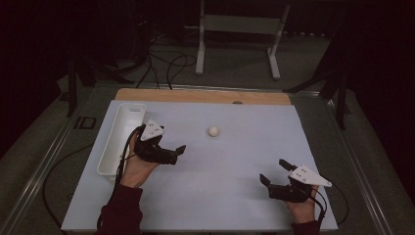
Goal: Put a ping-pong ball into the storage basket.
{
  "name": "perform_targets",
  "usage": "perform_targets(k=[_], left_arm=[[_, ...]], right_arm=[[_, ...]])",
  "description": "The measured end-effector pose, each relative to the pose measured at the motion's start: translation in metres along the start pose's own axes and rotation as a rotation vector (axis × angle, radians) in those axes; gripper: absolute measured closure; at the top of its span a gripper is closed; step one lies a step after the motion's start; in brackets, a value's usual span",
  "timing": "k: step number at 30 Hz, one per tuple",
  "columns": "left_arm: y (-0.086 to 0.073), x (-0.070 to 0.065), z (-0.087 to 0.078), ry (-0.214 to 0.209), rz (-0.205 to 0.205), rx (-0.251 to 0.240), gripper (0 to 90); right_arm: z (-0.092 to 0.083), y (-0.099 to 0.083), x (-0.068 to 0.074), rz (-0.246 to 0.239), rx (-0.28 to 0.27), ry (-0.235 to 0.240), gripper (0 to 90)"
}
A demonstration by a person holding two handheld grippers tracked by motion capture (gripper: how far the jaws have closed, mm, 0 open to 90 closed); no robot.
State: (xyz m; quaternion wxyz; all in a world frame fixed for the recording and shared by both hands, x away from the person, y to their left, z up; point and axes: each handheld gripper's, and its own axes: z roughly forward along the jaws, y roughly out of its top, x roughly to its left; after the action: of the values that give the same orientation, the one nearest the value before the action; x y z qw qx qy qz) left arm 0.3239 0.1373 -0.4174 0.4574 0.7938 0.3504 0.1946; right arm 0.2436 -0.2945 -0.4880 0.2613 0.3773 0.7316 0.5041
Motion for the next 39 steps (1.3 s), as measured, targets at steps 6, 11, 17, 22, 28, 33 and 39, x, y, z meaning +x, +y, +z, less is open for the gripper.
perform_targets(k=[6, 11, 17, 22, 28, 33, 39], left_arm=[[0.005, -0.006, 0.008, -0.012, 0.014, 0.004, 0.0], [0.008, -0.01, 0.014, -0.022, 0.022, 0.014, 0.1], [0.012, -0.013, 0.021, -0.026, 0.025, 0.019, 0.1], [0.015, -0.014, 0.026, -0.033, 0.03, 0.026, 0.1], [0.018, -0.016, 0.033, -0.043, 0.031, 0.036, 0.1], [0.02, -0.018, 0.04, -0.058, 0.038, 0.046, 0.1], [0.022, -0.018, 0.046, -0.073, 0.036, 0.042, 0.0]], right_arm=[[0.0, 0.0, 0.0, 0.002, 0.001, -0.001, 8.5], [0.0, 0.0, 0.0, 0.005, 0.0, -0.002, 8.5], [-0.001, 0.0, 0.0, 0.005, 0.001, -0.001, 8.5], [0.0, 0.0, 0.0, 0.006, 0.001, 0.001, 8.5], [0.0, 0.0, 0.0, 0.005, 0.002, 0.001, 8.5], [0.0, 0.0, 0.0, 0.004, 0.002, 0.003, 8.5], [0.0, 0.0, 0.0, 0.006, 0.005, 0.002, 8.5]])
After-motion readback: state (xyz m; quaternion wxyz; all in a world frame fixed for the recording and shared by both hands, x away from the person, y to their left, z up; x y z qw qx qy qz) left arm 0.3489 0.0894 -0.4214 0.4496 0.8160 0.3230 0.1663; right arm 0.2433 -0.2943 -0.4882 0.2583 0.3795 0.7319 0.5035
